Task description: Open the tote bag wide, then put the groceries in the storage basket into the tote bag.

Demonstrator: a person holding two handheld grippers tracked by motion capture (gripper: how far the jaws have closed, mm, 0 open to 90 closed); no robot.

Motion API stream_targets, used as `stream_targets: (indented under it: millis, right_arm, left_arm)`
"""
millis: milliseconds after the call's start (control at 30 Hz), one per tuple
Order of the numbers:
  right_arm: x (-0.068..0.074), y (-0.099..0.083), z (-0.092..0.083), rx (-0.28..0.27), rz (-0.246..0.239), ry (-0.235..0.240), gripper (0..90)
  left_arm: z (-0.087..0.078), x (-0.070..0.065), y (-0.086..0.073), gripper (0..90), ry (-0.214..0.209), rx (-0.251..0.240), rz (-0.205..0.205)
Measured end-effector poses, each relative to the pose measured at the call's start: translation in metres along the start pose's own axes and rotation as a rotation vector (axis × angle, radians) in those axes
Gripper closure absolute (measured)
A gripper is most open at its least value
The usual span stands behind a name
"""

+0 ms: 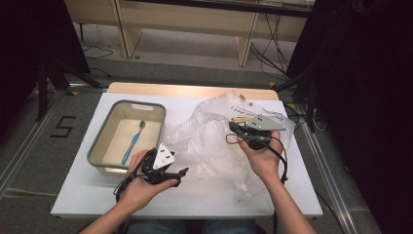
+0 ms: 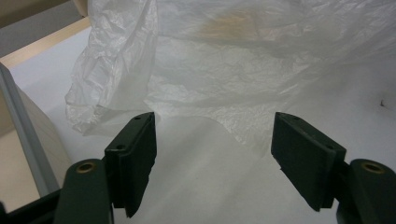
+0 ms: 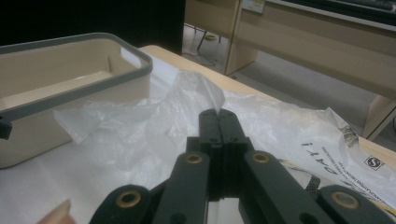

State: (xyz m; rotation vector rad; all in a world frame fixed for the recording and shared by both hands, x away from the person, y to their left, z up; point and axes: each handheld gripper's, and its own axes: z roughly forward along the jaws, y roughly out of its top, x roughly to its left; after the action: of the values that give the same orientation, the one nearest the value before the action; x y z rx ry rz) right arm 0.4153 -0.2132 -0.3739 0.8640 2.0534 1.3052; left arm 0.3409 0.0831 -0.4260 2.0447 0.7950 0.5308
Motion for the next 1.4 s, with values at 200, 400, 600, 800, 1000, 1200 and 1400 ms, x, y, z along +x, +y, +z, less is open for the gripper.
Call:
stream_targets:
  millis: [200,400,600,800,1000,1200,1400]
  right_arm:
    - [-0.001,0.000,0.001,0.000,0.000,-0.001,90.0]
    - [-0.001,0.000,0.003,0.003,0.006,-0.004,90.0]
    - [-0.001,0.000,0.002,-0.003,0.001,0.003,90.0]
    - [-0.001,0.000,0.000,-0.005,0.005,0.003,90.0]
    - [-0.001,0.000,-0.001,-0.008,0.006,0.000,90.0]
    - [0.000,0.001,-0.001,-0.009,0.007,0.003,90.0]
    - [-0.001,0.001,0.000,-0.013,0.004,0.006,90.0]
  left_arm:
    - [0.000,0.002,0.000,30.9,-0.005,-0.002,-0.003]
    - [0.000,0.003,0.000,30.9,-0.005,0.001,-0.005]
    - [-0.002,0.002,0.005,31.2,0.006,-0.002,-0.006]
    - [-0.007,0.004,0.010,31.5,0.017,-0.004,-0.014]
    - [-0.018,0.016,0.015,31.2,0.035,-0.002,-0.031]
    - [-0.025,0.027,0.017,31.5,0.049,-0.005,-0.058]
    - [-0.032,0.037,0.018,31.5,0.065,-0.008,-0.078]
